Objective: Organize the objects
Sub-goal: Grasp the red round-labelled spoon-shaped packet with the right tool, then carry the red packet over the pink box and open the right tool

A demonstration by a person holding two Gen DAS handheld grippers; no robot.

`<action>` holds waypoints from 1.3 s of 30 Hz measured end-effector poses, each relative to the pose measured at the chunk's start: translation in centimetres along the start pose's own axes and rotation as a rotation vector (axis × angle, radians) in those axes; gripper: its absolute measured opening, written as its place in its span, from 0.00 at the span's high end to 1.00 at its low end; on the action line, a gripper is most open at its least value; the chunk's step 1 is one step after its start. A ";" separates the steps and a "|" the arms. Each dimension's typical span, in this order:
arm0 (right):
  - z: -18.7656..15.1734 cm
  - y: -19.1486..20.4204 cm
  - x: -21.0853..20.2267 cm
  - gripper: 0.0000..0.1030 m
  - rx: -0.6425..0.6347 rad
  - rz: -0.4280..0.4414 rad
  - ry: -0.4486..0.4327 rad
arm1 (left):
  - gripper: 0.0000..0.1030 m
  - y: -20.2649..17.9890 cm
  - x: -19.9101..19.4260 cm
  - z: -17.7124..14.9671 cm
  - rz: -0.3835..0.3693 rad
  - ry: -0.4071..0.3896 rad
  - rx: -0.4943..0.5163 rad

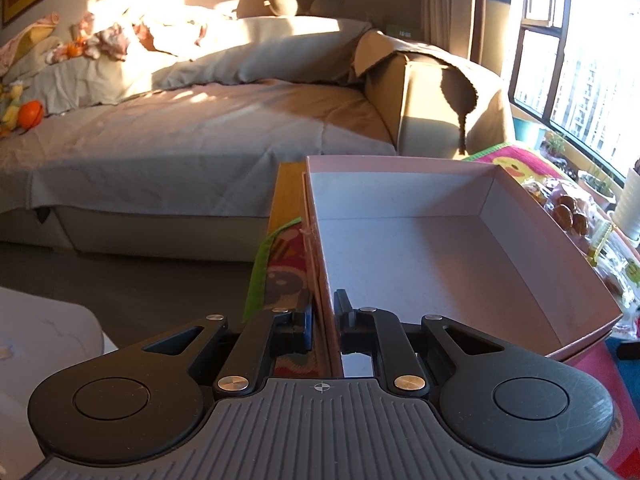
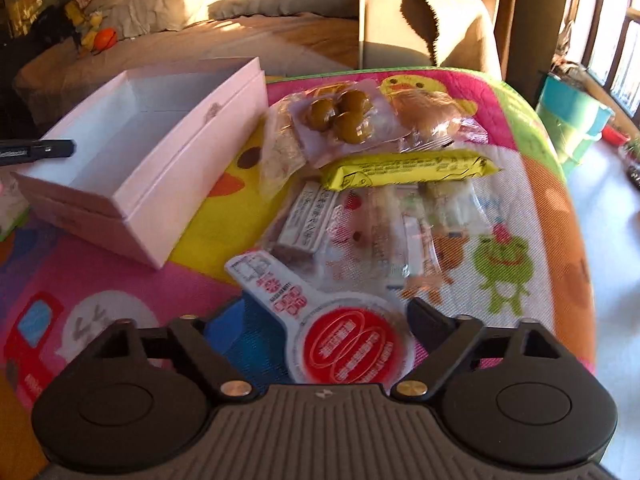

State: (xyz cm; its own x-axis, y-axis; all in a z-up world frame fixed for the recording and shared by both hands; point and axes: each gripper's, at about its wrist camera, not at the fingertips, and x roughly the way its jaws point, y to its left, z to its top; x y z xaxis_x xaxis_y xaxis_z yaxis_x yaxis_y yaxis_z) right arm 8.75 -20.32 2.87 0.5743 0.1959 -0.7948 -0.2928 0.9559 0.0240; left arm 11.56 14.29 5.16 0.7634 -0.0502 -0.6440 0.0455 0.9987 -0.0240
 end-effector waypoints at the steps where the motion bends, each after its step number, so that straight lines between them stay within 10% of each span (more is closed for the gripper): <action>1: -0.2 0.3 -0.4 0.40 0.002 0.003 0.009 | 0.88 0.0 0.0 0.0 0.002 -0.002 0.002; 10: -0.7 3.3 -6.5 0.41 0.056 0.032 -0.015 | 0.87 0.4 0.0 -0.3 -0.018 -0.018 -0.009; 16: 6.2 5.8 -11.2 0.41 0.131 0.149 -0.230 | 0.87 0.4 0.0 -0.3 -0.018 -0.017 -0.013; 24: 14.1 11.1 -7.2 0.34 0.110 0.276 -0.349 | 0.88 -0.7 -0.1 0.2 0.029 0.026 0.039; 39: 10.6 -4.9 -2.4 0.13 0.421 -0.138 -0.219 | 0.89 -0.3 -0.4 0.0 0.014 0.023 0.014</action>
State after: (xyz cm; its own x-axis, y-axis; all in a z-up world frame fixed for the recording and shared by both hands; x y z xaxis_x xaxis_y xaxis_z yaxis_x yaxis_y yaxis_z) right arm 16.88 -23.12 11.13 0.7464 0.0598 -0.6628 0.1054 0.9728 0.2064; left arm 11.28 13.99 5.44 0.7489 -0.0359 -0.6618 0.0444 0.9990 -0.0040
